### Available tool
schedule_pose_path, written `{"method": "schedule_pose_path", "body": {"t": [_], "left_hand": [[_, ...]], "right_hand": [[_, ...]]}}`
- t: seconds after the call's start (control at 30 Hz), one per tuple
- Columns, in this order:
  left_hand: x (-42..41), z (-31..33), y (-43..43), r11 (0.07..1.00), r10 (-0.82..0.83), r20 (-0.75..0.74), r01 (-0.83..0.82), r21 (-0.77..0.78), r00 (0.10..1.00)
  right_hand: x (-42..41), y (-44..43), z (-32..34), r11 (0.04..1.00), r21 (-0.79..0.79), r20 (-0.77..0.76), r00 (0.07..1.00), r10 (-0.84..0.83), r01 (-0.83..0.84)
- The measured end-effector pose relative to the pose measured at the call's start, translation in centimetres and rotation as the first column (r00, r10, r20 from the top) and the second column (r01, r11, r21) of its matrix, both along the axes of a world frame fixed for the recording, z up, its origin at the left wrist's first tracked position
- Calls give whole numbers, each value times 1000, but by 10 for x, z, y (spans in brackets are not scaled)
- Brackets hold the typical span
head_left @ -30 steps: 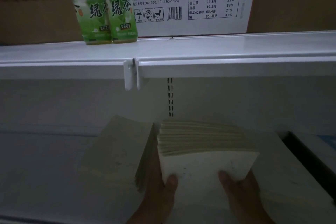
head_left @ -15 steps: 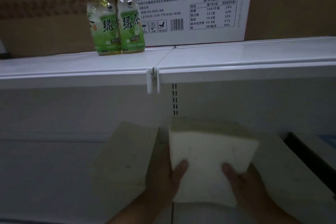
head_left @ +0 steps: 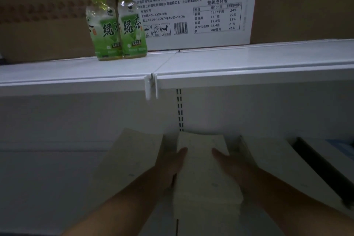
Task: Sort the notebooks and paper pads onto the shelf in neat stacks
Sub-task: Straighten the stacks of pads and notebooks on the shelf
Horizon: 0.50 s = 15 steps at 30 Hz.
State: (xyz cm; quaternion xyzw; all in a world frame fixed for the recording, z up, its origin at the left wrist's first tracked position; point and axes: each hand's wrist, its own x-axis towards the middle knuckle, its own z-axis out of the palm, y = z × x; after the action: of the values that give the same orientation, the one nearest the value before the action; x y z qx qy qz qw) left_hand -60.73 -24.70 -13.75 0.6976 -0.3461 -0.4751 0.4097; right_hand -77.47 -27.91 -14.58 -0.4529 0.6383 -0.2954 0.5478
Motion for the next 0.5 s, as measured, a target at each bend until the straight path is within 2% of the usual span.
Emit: {"method": "schedule_pose_path", "body": {"t": [0.1,0.23,0.3,0.37,0.43,0.5], "left_hand": [[-1,4,-4,998,0,-111,6,56,994],[-1,13,8,998,-64,-92,63,-17,994],[1,6,35,975,-185,58,190,-111,981],[3,-6,67,940,-303,288,335,-65,908],[1,-18,86,920,-349,447,393,-7,824],[-3,-22,93,929,-334,506,370,32,795]], "right_hand": [[0,-6,4,1000,-14,44,999,16,-16],[0,-11,1,999,42,82,997,-14,11],[-1,-14,0,998,56,131,991,-22,15],[-3,-24,-11,998,66,134,991,-4,-5],[-5,-32,-19,997,73,143,990,21,-32],[-4,-28,-11,997,82,167,986,-13,-1]]}}
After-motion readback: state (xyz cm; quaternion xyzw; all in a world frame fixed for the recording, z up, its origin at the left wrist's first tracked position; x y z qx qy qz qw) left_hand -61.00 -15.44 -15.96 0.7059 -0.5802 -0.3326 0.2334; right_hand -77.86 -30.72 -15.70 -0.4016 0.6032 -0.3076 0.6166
